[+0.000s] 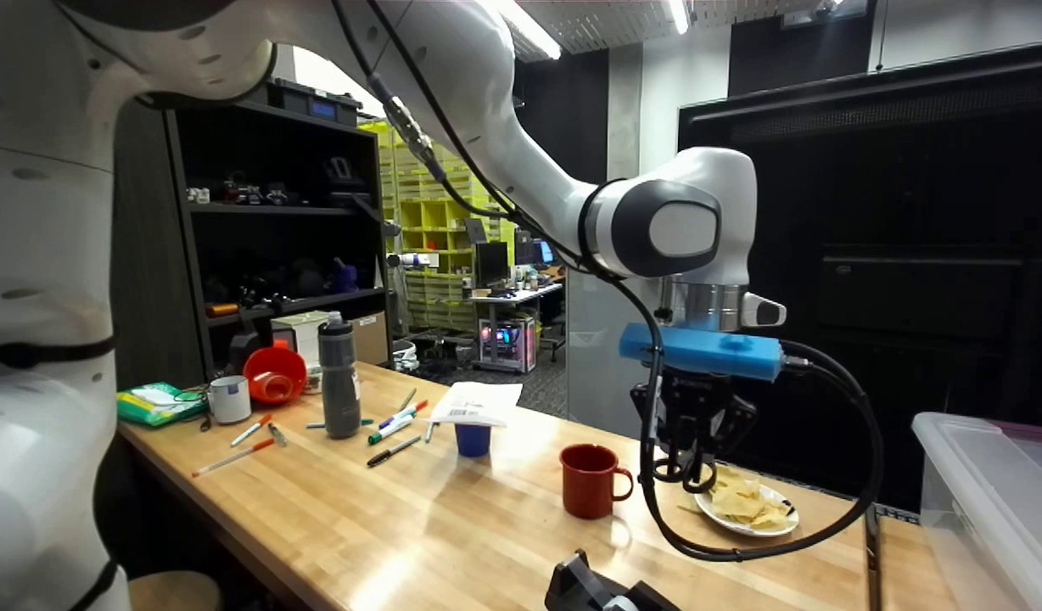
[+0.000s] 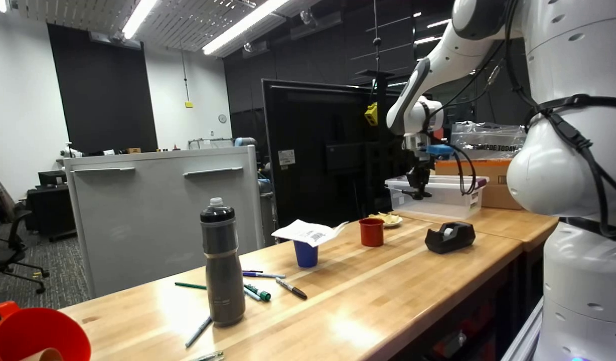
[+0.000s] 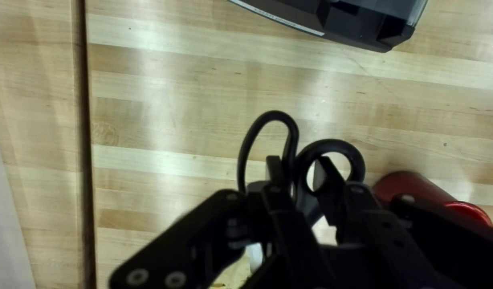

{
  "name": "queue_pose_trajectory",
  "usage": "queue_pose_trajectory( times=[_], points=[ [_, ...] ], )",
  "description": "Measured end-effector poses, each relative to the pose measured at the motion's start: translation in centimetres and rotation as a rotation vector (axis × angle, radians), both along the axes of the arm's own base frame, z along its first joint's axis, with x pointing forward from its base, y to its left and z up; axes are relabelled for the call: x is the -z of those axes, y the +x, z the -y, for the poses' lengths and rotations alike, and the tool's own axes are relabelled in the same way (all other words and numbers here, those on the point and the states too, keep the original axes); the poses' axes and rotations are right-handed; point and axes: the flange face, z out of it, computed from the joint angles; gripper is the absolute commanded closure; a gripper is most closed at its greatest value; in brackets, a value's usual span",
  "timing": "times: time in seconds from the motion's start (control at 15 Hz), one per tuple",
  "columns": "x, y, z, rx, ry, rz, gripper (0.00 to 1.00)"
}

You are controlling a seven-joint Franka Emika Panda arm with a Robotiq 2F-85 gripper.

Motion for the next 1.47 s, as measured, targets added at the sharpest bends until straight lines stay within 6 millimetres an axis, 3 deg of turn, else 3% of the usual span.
queue_pose_trajectory(
  times=[0.53, 0.93, 1.13, 1.47],
  points=[
    [-0.5, -2.1, -5.1, -0.290, 0.031, -0.101, 0.94],
    [0.1, -2.9, -7.3, -0.595, -0.005, -0.214, 0.94],
    [0.3, -2.5, -8.5, -0.674, -0.027, -0.244, 0.94],
    [-0.4, -0.1, -10.7, -0.621, -0.137, -0.152, 0.94]
  ],
)
